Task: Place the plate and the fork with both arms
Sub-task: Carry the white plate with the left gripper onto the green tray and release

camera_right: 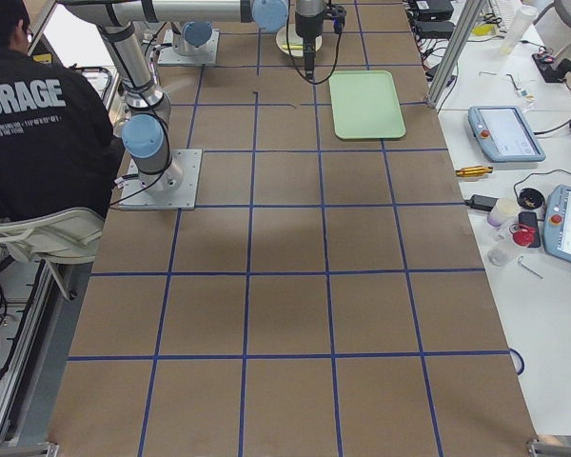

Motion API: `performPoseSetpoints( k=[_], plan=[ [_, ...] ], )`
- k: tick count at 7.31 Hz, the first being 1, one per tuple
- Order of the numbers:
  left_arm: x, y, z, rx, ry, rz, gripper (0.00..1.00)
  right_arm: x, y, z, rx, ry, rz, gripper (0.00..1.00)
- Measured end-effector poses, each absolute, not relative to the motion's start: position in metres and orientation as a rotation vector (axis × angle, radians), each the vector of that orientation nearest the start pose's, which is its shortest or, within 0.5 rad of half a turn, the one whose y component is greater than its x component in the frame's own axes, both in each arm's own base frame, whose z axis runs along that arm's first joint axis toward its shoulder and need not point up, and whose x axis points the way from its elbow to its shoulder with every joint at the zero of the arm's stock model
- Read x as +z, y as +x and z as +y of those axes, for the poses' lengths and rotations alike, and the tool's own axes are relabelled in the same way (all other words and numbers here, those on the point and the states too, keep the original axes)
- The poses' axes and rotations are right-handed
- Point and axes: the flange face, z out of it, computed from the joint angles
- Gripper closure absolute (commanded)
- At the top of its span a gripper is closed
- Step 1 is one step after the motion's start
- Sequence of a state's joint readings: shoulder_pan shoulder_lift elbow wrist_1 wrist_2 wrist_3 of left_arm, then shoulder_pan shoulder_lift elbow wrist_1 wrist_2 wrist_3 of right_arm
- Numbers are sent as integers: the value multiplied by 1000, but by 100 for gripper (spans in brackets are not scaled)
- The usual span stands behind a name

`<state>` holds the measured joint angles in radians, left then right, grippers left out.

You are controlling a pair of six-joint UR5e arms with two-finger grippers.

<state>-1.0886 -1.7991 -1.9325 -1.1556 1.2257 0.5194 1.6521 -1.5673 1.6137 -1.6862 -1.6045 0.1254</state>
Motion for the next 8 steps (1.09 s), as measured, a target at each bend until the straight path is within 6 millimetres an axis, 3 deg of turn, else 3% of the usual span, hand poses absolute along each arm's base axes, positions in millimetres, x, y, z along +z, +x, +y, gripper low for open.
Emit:
performPoseSetpoints(
  k=[1, 2, 4, 5, 7, 8],
  plan=[
    [265, 52, -560, -12, 6, 3567, 100, 478, 170, -488, -117, 72, 3165, 0],
    [272, -3, -602, -13, 11, 3587, 100, 479, 170, -488, -122, 73, 3165, 0],
    [265, -105, -688, -49, 15, 3618, 100, 479, 170, -488, -122, 73, 3164, 0],
    [255, -145, -720, -59, 22, 3616, 100, 478, 170, -488, -120, 72, 3164, 0],
    [213, -201, -745, -63, 41, 3586, 100, 478, 170, -487, -118, 72, 3163, 0],
    [197, -215, -746, -54, 41, 3574, 100, 478, 170, -488, -118, 72, 3163, 0]
  ],
)
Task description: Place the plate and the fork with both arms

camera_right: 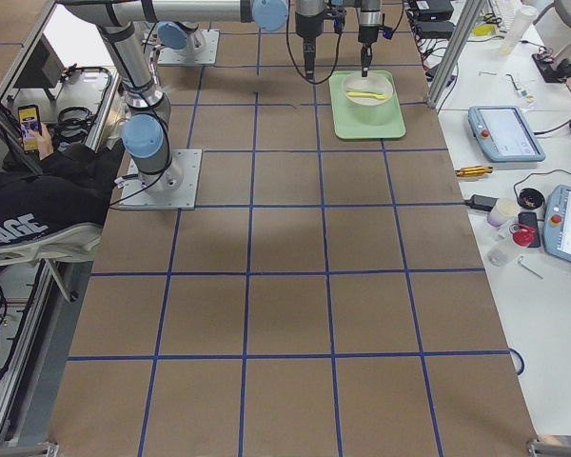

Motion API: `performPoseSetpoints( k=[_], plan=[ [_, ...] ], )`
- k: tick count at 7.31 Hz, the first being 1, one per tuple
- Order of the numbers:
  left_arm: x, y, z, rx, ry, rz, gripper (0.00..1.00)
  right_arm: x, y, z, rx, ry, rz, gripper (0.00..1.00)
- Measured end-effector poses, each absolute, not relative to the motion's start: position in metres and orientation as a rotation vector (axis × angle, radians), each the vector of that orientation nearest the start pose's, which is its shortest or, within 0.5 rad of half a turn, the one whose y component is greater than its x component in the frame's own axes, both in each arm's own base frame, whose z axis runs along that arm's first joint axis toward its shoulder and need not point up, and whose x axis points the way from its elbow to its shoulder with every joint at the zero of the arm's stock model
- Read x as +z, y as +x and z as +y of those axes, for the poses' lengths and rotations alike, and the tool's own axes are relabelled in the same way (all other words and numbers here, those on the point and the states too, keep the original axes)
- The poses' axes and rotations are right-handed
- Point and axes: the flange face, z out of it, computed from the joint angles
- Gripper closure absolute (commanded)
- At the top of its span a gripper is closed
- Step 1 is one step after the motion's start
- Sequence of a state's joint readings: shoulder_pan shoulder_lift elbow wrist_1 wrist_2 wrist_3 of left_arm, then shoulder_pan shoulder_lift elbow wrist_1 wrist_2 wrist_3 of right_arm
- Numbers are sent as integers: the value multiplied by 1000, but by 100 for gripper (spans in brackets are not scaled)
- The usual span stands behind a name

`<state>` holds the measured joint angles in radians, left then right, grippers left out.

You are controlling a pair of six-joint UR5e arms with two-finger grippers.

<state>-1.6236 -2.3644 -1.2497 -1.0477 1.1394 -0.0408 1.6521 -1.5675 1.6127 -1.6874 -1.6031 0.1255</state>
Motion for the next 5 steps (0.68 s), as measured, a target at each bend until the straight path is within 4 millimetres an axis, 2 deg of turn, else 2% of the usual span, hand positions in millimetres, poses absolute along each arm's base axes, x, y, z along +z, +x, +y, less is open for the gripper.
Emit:
performPoseSetpoints(
  k=[1, 2, 3, 4, 5],
  plan=[
    [185, -222, -746, -45, 41, 3561, 78, 477, 170, -488, -117, 71, 3163, 0],
    [176, -225, -745, -51, 44, 3553, 6, 477, 170, -488, -115, 69, 3164, 0],
    [174, -226, -740, -89, 55, 3549, 2, 477, 170, -488, -116, 68, 3165, 0],
    [180, -225, -732, -175, 74, 3545, 0, 477, 170, -488, -116, 68, 3165, 0],
    [198, -221, -721, -268, 86, 3521, 0, 477, 169, -488, -116, 67, 3165, 0]
  ],
)
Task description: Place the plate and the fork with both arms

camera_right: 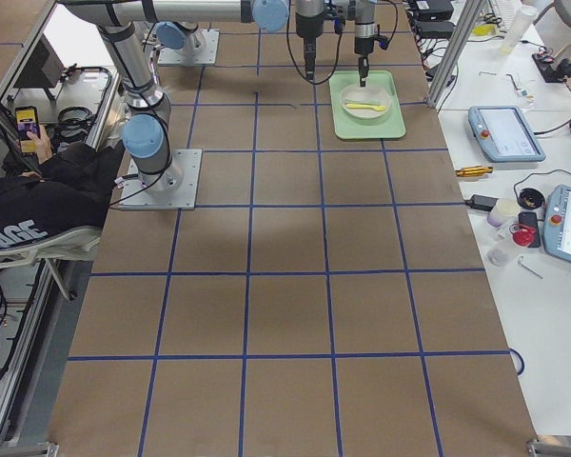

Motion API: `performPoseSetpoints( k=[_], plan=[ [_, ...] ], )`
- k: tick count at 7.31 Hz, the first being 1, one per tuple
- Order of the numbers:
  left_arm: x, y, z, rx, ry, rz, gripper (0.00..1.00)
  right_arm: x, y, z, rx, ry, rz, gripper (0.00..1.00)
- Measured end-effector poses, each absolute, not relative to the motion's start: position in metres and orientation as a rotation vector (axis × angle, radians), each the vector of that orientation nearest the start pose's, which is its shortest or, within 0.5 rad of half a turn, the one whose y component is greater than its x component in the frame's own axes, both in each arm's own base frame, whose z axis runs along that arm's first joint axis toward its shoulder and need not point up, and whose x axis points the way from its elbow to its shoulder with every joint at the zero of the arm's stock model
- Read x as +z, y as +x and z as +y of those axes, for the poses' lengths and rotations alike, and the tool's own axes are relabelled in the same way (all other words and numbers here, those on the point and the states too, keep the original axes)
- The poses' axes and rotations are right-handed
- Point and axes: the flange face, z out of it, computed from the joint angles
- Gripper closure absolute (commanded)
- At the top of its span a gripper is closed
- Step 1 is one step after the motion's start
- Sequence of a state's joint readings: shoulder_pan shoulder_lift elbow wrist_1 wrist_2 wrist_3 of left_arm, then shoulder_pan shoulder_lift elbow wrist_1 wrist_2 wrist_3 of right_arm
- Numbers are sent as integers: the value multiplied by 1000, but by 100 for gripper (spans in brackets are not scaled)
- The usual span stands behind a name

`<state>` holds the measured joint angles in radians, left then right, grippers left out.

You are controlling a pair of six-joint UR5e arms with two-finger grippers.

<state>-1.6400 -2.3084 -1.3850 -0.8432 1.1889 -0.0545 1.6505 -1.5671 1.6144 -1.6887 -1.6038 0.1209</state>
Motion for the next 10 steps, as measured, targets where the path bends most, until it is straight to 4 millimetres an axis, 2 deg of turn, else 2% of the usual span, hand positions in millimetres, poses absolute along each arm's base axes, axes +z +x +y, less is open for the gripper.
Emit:
performPoseSetpoints(
  k=[1, 2, 4, 6, 7, 8, 9, 10],
  plan=[
    [232, -214, -704, -314, 80, 3477, 0, 477, 169, -488, -117, 67, 3165, 0],
    [276, -205, -680, -284, 59, 3424, 0, 478, 169, -488, -119, 68, 3165, 0],
    [366, -178, -614, -98, 17, 3218, 0, 478, 169, -488, -120, 68, 3164, 0],
    [438, -169, -550, -18, 3, 3140, 0, 477, 169, -488, -117, 69, 3164, 0],
    [461, -167, -519, 15, 1, 3133, 0, 476, 170, -487, -115, 70, 3164, 0],
    [472, -167, -494, 29, 3, 3138, 0, 476, 170, -487, -114, 71, 3163, 0],
    [476, -167, -476, 36, 6, 3150, 0, 475, 170, -487, -113, 72, 3163, 0],
    [477, -168, -467, 39, 9, 3157, 0, 474, 171, -489, -119, 69, 3161, 0]
  ],
)
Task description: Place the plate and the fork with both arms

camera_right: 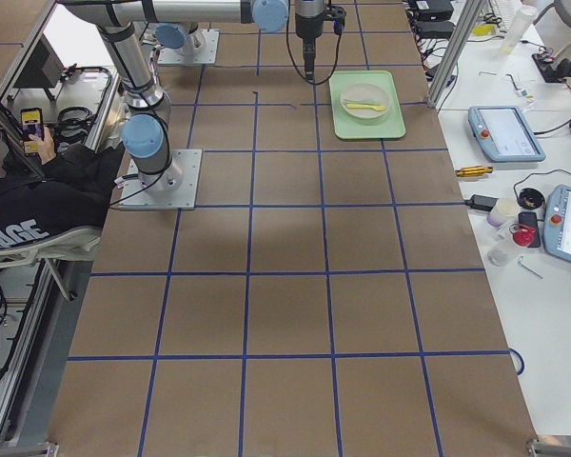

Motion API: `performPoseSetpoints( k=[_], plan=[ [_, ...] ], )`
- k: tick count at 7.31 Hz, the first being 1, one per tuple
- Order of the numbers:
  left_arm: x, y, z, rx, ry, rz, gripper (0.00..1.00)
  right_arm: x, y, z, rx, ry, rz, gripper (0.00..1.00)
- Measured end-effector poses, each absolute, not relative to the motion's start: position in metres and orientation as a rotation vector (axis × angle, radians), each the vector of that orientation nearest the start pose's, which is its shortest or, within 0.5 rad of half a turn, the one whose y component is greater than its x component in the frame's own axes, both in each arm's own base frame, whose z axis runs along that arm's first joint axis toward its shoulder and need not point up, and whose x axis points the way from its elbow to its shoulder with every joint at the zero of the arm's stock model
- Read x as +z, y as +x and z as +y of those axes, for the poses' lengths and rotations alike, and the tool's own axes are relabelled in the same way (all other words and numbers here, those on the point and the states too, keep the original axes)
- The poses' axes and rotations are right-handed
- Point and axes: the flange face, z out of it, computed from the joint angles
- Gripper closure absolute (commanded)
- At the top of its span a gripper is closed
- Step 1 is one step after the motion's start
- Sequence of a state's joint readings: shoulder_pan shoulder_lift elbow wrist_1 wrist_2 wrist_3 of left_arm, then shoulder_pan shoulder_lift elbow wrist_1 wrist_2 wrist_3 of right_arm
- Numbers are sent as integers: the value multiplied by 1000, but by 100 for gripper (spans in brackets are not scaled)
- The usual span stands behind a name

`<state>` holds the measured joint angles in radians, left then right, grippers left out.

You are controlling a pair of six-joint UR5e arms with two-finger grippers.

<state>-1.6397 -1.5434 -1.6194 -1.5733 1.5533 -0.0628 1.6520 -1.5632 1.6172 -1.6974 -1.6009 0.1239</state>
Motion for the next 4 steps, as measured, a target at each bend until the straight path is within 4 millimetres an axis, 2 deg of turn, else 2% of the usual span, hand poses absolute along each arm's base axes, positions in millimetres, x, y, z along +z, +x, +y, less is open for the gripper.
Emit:
performPoseSetpoints(
  k=[1, 2, 3, 4],
  plan=[
    [477, -168, -464, 43, 12, 3159, 0, 471, 173, -497, -125, 54, 3157, 0],
    [476, -167, -463, 47, 13, 3159, 0, 463, 182, -516, -115, 24, 3154, 0],
    [474, -167, -463, 52, 12, 3158, 0, 448, 204, -557, -98, -24, 3153, 0],
    [472, -167, -464, 60, 10, 3158, 0, 429, 232, -607, -84, -59, 3152, 0]
  ],
)
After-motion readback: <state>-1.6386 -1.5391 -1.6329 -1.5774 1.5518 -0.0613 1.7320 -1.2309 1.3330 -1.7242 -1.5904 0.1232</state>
